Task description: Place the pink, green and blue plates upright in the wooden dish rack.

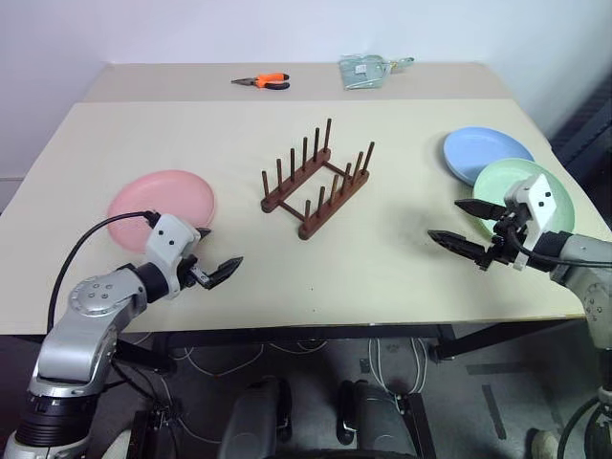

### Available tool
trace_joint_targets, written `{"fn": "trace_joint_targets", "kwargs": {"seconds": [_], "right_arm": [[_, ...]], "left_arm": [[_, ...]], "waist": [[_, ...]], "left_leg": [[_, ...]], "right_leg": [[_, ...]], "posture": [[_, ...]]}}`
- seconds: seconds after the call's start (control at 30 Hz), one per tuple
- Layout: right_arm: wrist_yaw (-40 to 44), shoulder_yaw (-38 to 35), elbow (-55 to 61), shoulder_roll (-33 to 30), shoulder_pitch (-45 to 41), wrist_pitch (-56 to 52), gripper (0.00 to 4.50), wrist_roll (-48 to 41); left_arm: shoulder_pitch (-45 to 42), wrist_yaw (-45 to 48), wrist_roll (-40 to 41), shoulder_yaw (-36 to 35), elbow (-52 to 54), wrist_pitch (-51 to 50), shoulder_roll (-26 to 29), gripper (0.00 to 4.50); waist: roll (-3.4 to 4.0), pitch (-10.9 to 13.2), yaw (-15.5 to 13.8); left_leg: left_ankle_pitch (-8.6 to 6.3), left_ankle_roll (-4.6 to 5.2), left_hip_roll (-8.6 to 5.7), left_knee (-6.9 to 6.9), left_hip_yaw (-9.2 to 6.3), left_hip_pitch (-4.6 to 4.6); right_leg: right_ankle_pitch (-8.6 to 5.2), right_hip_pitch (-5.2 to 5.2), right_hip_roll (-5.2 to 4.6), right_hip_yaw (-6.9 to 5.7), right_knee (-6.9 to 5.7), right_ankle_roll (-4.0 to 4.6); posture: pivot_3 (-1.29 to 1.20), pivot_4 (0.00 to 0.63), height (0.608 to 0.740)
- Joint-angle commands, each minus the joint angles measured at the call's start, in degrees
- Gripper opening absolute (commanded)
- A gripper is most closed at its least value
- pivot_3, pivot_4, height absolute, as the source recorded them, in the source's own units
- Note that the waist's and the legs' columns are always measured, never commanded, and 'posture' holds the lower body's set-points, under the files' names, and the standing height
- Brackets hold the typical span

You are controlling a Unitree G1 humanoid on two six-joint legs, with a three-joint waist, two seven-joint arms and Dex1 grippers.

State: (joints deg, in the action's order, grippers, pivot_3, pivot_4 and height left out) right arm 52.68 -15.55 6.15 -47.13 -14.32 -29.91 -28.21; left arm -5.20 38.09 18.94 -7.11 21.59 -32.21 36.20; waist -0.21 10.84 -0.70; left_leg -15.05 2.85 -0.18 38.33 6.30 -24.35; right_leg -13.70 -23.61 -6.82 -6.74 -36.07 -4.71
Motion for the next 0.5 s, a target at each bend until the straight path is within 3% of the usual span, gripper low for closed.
{"fn": "trace_joint_targets", "kwargs": {"seconds": [0.03, 0.3, 0.5], "right_arm": [[-1.0, 0.4, 1.4, 0.4, -1.2, 0.9, 4.48, 0.4], [-0.7, 3.4, 3.1, 0.8, -3.9, -0.2, 4.48, -0.3], [-3.4, 6.4, 10.5, 3.2, -2.4, -3.7, 4.48, -1.6]], "left_arm": [[-0.7, -1.6, -0.8, 1.2, 1.7, 0.6, -0.9, 4.47], [-0.1, -3.4, -0.2, 4.7, 4.3, -0.4, -4.2, 4.47], [-3.7, -5.4, -4.5, 15.1, 1.7, -1.0, -8.4, 4.47]], "waist": [[0.0, 0.0, 0.0], [0.0, 0.0, 0.0], [-0.01, 0.0, -0.2]], "left_leg": [[0.0, 0.0, 0.0, 0.0, 0.0, 0.0], [0.0, 0.0, 0.0, 0.0, 0.0, 0.0], [0.0, 0.01, 0.0, 0.01, 0.0, 0.0]], "right_leg": [[0.0, 0.0, 0.01, 0.0, 0.0, 0.0], [0.0, 0.0, 0.01, 0.0, -0.01, 0.0], [0.0, 0.01, 0.01, -0.01, 0.0, 0.0]], "posture": [[0.0, 0.15, 0.74], [0.0, 0.15, 0.74], [0.0, 0.15, 0.74]]}}
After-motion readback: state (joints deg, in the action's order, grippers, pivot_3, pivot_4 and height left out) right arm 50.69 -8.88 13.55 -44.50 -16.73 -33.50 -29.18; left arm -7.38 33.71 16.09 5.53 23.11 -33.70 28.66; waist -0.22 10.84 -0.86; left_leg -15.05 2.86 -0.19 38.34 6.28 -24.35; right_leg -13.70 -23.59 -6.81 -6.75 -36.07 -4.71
